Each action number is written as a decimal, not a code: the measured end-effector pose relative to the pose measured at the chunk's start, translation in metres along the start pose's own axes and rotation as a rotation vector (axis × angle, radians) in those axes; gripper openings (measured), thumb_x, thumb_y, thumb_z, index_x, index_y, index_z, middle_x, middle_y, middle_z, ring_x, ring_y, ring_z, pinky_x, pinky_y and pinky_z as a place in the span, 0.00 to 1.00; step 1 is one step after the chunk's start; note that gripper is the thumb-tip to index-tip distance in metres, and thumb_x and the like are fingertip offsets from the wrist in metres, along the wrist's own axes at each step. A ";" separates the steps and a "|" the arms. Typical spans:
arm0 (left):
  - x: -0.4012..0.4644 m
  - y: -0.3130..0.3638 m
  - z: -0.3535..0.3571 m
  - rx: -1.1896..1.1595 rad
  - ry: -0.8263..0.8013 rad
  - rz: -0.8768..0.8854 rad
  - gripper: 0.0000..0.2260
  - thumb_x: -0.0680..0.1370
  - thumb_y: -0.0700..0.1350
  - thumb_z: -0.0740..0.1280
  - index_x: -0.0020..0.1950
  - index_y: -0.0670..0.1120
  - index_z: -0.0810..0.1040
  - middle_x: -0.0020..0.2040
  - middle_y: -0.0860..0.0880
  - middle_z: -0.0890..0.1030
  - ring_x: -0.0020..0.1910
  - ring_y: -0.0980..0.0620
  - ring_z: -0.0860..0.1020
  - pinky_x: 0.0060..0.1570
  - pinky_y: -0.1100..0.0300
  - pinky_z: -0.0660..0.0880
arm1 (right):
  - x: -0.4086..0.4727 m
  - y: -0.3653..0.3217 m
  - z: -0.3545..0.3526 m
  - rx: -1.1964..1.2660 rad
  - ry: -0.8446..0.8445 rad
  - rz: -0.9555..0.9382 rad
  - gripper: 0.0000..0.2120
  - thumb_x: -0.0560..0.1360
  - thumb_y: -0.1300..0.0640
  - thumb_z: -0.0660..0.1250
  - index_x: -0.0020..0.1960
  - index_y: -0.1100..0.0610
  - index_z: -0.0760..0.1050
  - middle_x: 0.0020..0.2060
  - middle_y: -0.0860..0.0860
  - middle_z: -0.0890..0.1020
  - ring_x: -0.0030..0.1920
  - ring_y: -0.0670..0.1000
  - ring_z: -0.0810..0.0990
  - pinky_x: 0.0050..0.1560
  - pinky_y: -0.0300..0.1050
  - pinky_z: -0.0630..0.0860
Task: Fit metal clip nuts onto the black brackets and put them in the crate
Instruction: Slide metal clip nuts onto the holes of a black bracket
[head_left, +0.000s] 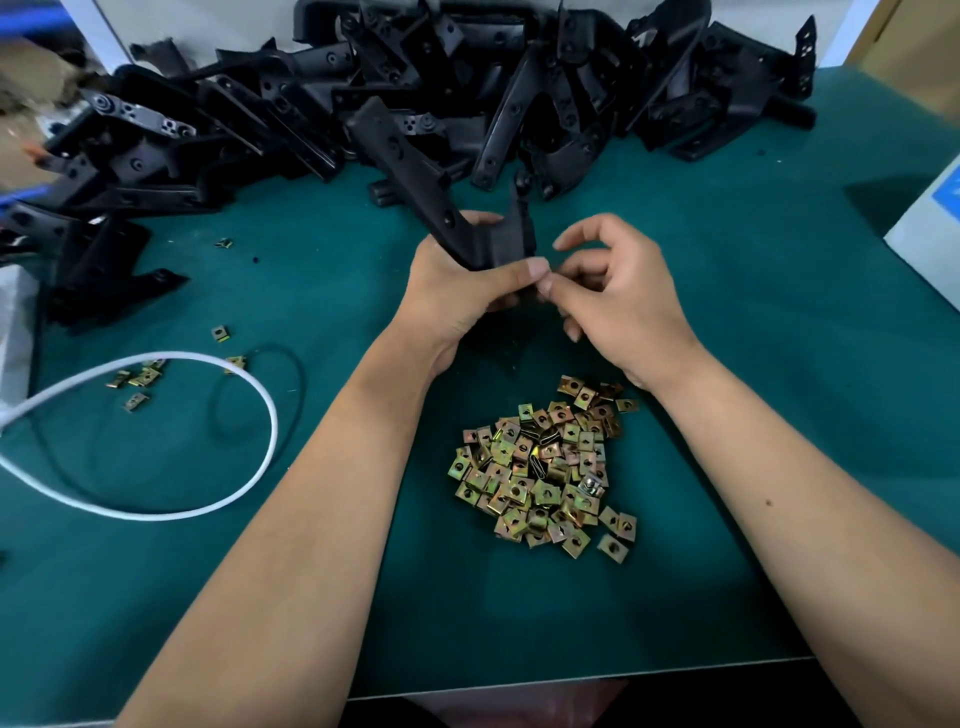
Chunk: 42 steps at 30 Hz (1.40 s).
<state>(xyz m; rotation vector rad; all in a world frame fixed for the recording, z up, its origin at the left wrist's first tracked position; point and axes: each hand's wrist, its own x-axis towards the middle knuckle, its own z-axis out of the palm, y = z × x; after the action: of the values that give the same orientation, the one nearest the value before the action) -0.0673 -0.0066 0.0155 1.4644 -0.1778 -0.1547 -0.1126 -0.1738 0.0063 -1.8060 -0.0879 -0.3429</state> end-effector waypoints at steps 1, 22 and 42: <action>0.000 0.001 -0.001 -0.009 0.021 -0.021 0.19 0.70 0.38 0.81 0.56 0.46 0.78 0.46 0.46 0.85 0.42 0.51 0.85 0.39 0.62 0.79 | 0.001 0.000 0.000 0.009 -0.008 0.001 0.09 0.75 0.60 0.75 0.52 0.57 0.76 0.37 0.53 0.86 0.28 0.56 0.78 0.27 0.45 0.75; -0.002 0.004 0.003 -0.109 -0.003 -0.112 0.05 0.74 0.30 0.74 0.44 0.39 0.83 0.39 0.44 0.86 0.38 0.50 0.85 0.40 0.60 0.82 | -0.002 -0.008 0.001 0.055 0.023 0.041 0.04 0.76 0.60 0.74 0.44 0.54 0.86 0.31 0.52 0.82 0.30 0.48 0.77 0.23 0.41 0.72; -0.003 -0.004 0.015 -0.175 0.070 -0.037 0.04 0.75 0.39 0.77 0.44 0.44 0.83 0.43 0.47 0.85 0.46 0.46 0.84 0.55 0.45 0.83 | 0.000 -0.012 -0.001 0.340 0.192 0.254 0.02 0.79 0.65 0.70 0.49 0.61 0.82 0.39 0.54 0.84 0.31 0.48 0.78 0.28 0.40 0.74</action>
<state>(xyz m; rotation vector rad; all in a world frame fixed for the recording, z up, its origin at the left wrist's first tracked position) -0.0731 -0.0214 0.0130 1.2973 -0.0784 -0.1451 -0.1155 -0.1714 0.0179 -1.4208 0.2056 -0.2980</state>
